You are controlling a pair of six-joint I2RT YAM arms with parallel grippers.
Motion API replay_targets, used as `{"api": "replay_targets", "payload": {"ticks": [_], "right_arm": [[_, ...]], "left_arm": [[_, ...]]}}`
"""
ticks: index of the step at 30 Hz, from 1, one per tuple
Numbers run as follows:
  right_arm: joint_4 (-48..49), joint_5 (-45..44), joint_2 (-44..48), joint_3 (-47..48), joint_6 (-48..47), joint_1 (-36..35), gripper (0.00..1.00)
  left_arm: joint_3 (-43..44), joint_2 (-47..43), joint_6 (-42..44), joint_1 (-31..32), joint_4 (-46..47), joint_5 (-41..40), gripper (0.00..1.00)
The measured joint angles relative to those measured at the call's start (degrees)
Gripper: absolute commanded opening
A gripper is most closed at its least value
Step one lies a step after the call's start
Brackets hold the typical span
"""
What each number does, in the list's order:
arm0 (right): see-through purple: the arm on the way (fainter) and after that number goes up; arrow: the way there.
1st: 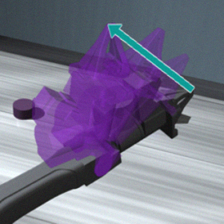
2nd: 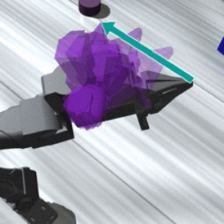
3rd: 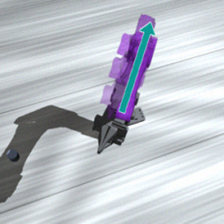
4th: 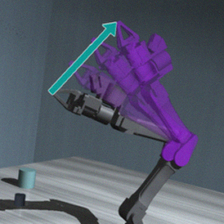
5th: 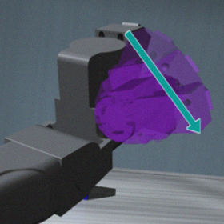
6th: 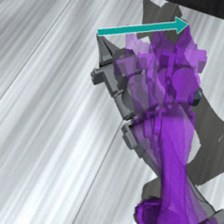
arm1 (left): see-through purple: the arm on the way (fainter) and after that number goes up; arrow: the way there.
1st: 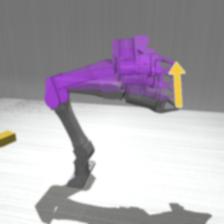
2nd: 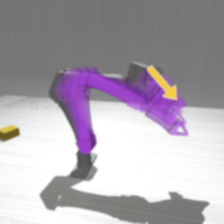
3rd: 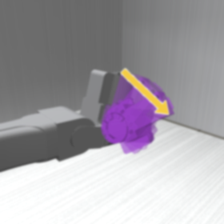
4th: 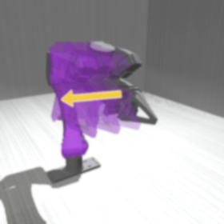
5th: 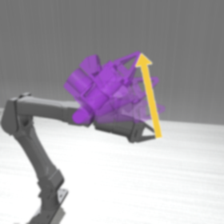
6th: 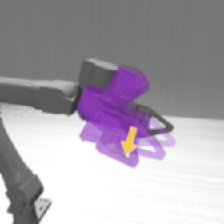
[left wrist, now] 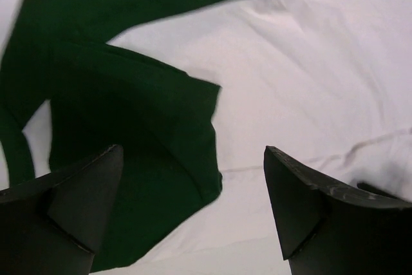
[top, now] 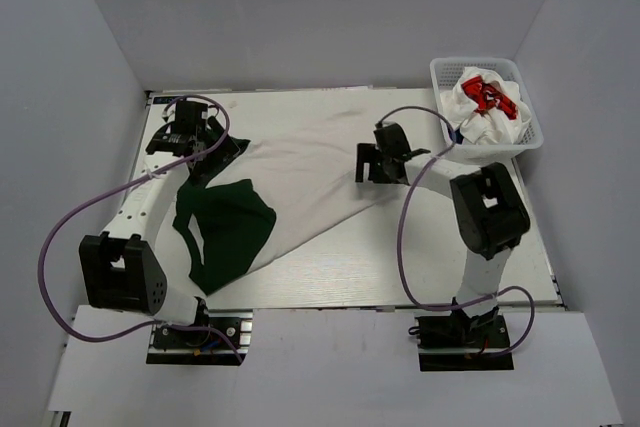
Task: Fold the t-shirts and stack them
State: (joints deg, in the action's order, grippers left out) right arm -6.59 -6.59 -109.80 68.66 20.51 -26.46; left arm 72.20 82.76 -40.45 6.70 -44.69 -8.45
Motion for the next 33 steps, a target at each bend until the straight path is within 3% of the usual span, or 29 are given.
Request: {"api": "replay_targets", "payload": {"ticks": [6, 12, 17, 24, 28, 30, 31, 33], "right_arm": [[3.0, 1.4, 18.6, -22.7, 7.8, 1.1, 0.90], [-0.6, 3.9, 34.0, -35.1, 12.3, 0.6, 0.90], [-10.7, 3.3, 36.3, -32.2, 9.2, 0.4, 0.90], [-14.0, -2.4, 35.5, -17.4, 5.9, 0.8, 0.90], [-13.8, -5.4, 30.4, -9.5, 6.6, 1.9, 0.90], [-13.9, -6.2, 27.5, -7.4, 7.2, 2.6, 0.90], [-14.0, -6.7, 25.9, -6.4, 7.4, 2.9, 0.90], [-14.7, -7.5, 22.7, -4.1, 7.6, 3.5, 0.90]], "left_arm": [[0.6, 1.8, 0.4, -0.4, 0.6, -1.7, 1.00], [5.6, 9.3, 1.8, -0.6, 2.9, -2.1, 1.00], [14.2, 20.7, 5.8, -0.6, 5.9, -1.9, 1.00], [45.6, 46.7, 13.1, -0.6, 4.2, -0.9, 1.00], [55.3, 55.7, 15.2, -0.6, 3.3, -1.0, 0.99], [55.1, 57.3, 16.0, -0.6, 3.4, -0.5, 0.92], [54.7, 57.6, 16.3, -0.6, 3.8, -0.1, 0.82], [53.7, 57.8, 16.5, -0.6, 4.7, 0.6, 0.72]]}}
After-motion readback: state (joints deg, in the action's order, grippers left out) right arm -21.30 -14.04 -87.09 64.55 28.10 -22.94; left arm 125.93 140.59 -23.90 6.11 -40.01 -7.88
